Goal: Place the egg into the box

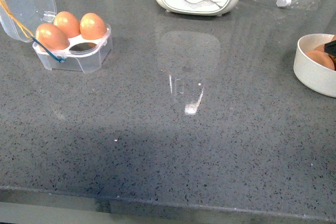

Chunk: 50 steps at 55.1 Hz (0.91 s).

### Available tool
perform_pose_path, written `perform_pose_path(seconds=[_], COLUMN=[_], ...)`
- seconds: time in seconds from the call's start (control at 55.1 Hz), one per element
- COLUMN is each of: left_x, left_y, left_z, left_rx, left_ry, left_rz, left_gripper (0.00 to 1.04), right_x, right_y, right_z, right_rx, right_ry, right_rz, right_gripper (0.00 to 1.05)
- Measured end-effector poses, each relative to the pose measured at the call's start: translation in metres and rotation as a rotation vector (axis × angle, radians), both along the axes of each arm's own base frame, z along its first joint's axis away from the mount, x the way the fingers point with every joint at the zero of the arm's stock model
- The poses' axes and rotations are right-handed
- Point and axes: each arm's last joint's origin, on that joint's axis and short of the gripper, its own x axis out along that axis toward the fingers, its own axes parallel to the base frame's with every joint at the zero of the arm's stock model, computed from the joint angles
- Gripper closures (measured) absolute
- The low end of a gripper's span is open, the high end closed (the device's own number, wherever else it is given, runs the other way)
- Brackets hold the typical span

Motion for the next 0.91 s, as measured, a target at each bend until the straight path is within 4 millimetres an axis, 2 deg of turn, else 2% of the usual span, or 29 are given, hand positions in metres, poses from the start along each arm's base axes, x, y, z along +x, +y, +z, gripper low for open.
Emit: perform_pose_path(seconds=[0.127,0.345,0.471,0.762,0.907], left_x=[0.000,0.000,0.000,0.000,0.000], left_y=[0.000,0.000,0.000,0.000,0.000], left_z=[0.000,0.000,0.000,0.000,0.000], left_rx=[0.000,0.000,0.000,0.000,0.000], left_ry=[0.000,0.000,0.000,0.000,0.000], left_rz=[0.000,0.000,0.000,0.000,0.000], left_gripper=[0.07,0.07,0.07,0.07,0.07], right_x=[0.000,0.000,0.000,-0.003,-0.004], right_y=[0.000,0.000,0.000,0.000,0.002], right_z=[-0.001,-0.001,-0.001,0.007,0.019], right_rx=[0.003,0.002,0.001,-0.011,-0.019], right_ry=[0.004,0.001,0.000,-0.020,-0.046], right_rz=[-0.001,-0.002,0.000,0.002,0.011], right_gripper=[0.11,0.39,0.61,0.64,0.64])
